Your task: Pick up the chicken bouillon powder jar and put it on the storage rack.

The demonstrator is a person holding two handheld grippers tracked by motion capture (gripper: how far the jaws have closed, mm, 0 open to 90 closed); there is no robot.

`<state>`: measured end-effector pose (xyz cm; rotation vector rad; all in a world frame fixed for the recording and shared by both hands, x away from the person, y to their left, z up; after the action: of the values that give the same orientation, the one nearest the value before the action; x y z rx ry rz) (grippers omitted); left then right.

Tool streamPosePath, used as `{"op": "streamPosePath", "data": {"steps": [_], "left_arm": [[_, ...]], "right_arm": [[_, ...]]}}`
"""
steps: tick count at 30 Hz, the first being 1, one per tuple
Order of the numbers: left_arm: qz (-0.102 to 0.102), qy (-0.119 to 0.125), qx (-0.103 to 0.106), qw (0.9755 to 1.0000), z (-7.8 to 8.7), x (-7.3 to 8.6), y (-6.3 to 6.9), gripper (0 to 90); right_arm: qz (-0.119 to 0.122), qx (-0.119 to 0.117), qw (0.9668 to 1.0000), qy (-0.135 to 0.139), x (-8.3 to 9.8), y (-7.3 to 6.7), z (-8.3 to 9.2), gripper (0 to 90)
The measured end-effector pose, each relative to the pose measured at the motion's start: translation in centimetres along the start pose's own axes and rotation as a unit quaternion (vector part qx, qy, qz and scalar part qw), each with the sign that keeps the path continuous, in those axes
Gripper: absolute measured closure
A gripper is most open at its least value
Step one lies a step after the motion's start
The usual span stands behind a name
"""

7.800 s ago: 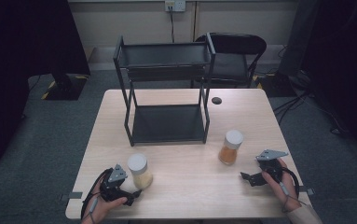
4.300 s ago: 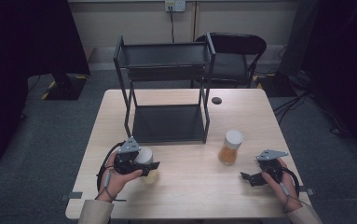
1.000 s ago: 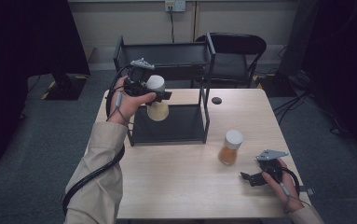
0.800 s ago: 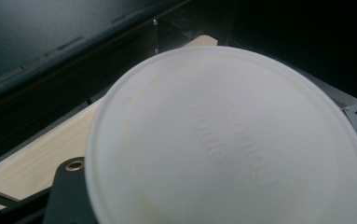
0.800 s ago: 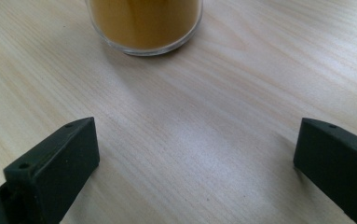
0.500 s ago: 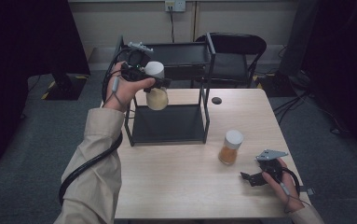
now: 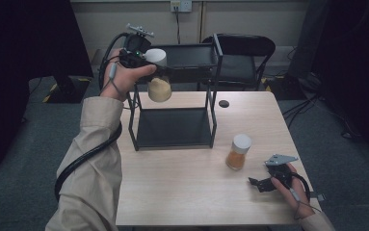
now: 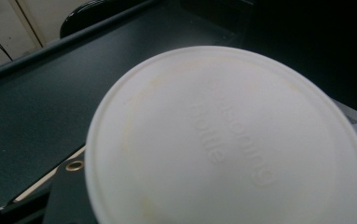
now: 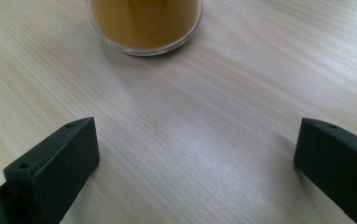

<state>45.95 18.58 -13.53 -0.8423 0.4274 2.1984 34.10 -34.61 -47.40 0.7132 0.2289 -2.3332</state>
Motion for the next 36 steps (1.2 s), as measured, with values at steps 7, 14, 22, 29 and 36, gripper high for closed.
{"op": "streamPosePath", "data": {"steps": [7,14,22,29,36], "left_arm": [[-0.001,0.008,-0.001,1.0,1.1,-1.4,-0.7,35.0],[-0.005,0.008,-0.005,0.9999,1.9,-3.4,-1.2,35.0],[-0.006,0.014,-0.012,0.9998,2.1,-5.3,-2.5,35.0],[0.004,0.018,-0.028,0.9994,1.8,-6.3,-4.0,35.0],[0.01,0.014,-0.036,0.9992,0.6,-6.7,-5.6,35.0]], "right_arm": [[0.0,0.0,1.0,0.0,0.0,0.0,0.0,0.0],[0.0,0.0,1.0,0.0,0.0,0.0,0.0,0.0],[0.0,0.0,1.0,0.0,0.0,0.0,0.0,0.0],[0.001,0.0,1.0,0.0,0.0,0.0,0.0,0.0],[0.0,0.0,1.0,0.0,0.0,0.0,0.0,0.0]]}}
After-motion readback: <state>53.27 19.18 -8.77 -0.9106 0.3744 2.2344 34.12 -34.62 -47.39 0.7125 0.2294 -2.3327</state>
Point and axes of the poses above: each handheld gripper's, and its own axes: z roughly backward along the jaws, x roughly out of its underside, y roughly to its right, the point moved 7 cm from there along -z, roughly forward along the jaws, and after that the axes turned 14 degrees about -y, right-handed, at the moved point
